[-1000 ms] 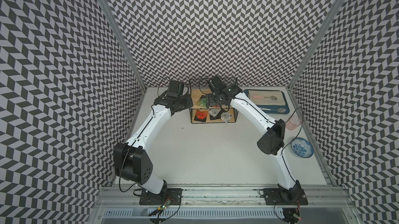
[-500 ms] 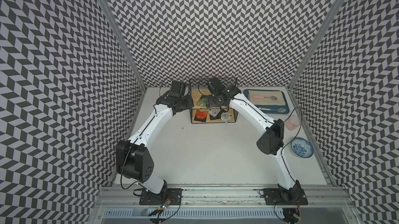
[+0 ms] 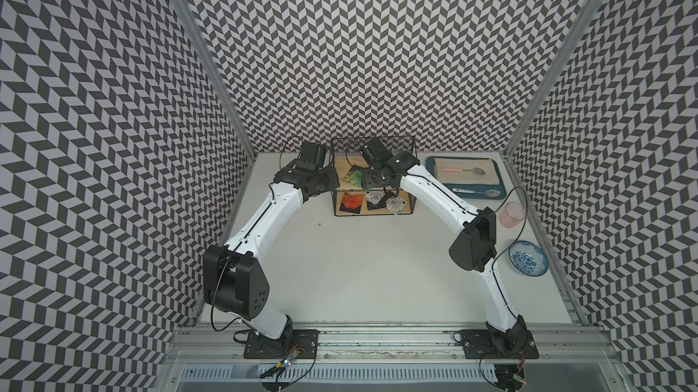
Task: Remove the tea bags from the shelf
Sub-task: Pick up the tea bag from the shelf.
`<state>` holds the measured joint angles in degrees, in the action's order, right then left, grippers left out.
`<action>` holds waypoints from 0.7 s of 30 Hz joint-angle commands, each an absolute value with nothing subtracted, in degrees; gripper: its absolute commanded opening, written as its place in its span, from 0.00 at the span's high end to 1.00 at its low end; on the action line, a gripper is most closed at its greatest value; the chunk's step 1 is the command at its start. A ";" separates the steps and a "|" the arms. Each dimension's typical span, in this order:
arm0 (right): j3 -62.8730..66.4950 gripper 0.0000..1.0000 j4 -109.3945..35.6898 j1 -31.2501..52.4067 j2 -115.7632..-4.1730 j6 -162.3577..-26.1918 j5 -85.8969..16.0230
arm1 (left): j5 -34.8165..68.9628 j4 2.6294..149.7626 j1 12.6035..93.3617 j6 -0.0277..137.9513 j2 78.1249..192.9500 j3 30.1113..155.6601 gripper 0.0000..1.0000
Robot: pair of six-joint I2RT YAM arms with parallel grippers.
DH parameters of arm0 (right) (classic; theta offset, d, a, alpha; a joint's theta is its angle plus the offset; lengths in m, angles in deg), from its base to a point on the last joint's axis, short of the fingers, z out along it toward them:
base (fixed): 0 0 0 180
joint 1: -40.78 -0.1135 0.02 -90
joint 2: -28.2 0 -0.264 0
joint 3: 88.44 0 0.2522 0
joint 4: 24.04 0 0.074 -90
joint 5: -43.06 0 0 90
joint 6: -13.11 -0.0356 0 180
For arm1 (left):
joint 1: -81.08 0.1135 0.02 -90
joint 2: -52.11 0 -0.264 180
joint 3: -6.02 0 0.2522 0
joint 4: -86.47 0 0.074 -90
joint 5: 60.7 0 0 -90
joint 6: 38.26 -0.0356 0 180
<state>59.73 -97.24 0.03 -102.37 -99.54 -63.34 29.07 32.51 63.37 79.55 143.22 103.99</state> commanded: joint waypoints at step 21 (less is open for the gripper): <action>60.30 0.94 -99.01 0.70 -101.98 -100.57 -65.39 | 28.95 33.54 62.53 78.55 144.48 105.30 0.81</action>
<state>59.80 -96.26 0.22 -102.34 -100.40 -65.35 29.71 32.46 63.10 78.64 143.28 103.99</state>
